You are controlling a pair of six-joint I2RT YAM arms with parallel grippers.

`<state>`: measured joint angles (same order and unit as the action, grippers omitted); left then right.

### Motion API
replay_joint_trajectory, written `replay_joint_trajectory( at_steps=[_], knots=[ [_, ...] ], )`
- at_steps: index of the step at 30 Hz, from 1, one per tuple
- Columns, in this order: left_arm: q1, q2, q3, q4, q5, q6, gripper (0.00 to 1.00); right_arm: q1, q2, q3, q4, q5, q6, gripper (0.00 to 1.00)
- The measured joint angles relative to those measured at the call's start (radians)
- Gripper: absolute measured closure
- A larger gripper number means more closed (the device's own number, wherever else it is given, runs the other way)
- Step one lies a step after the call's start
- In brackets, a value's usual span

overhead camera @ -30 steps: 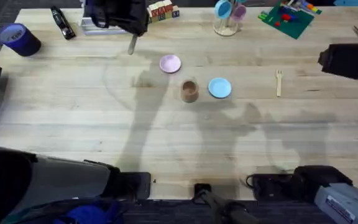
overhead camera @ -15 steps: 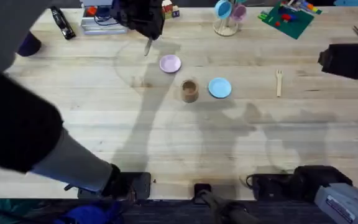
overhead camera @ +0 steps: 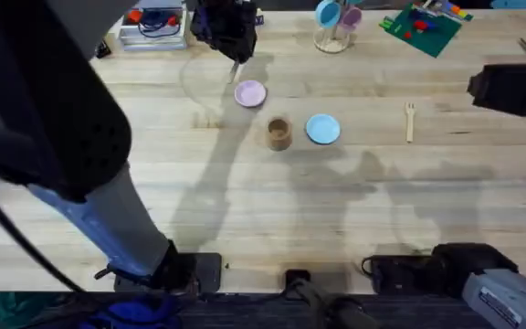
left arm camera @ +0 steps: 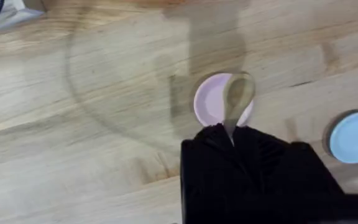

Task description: Pick up a utensil and set it on the pink plate, then put the other utensil in the container.

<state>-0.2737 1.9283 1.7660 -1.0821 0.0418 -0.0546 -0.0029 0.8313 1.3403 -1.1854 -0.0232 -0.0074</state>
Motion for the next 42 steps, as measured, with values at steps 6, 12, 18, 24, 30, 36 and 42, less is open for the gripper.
replay_joint_trajectory(
  at_steps=[6,12,18,24,30,36,42],
  knots=[
    [0.0,0.057,0.0,0.023,0.0,0.001,0.96,0.0,0.0,0.0,0.0,0.0,0.0,0.005],
    [0.0,0.116,0.0,0.032,0.0,0.003,0.959,0.0,0.0,0.0,0.0,0.0,0.0,0.005],
    [-0.005,0.159,0.0,0.032,0.0,0.003,0.959,0.0,0.0,0.0,0.0,0.0,0.0,0.005],
    [-0.022,0.162,0.0,0.035,0.008,0.003,0.958,0.0,0.0,0.0,0.0,0.0,0.0,0.005],
    [-0.032,0.17,0.0,0.037,0.034,0.003,0.958,0.0,0.0,0.0,0.0,0.0,0.0,0.005],
    [-0.032,0.202,0.0,0.035,0.042,0.003,0.959,0.0,0.0,0.0,0.0,0.0,0.0,0.005],
    [-0.032,0.205,0.0,0.032,0.043,0.003,0.959,0.0,0.0,0.0,0.0,0.0,0.0,0.005]
  ],
)
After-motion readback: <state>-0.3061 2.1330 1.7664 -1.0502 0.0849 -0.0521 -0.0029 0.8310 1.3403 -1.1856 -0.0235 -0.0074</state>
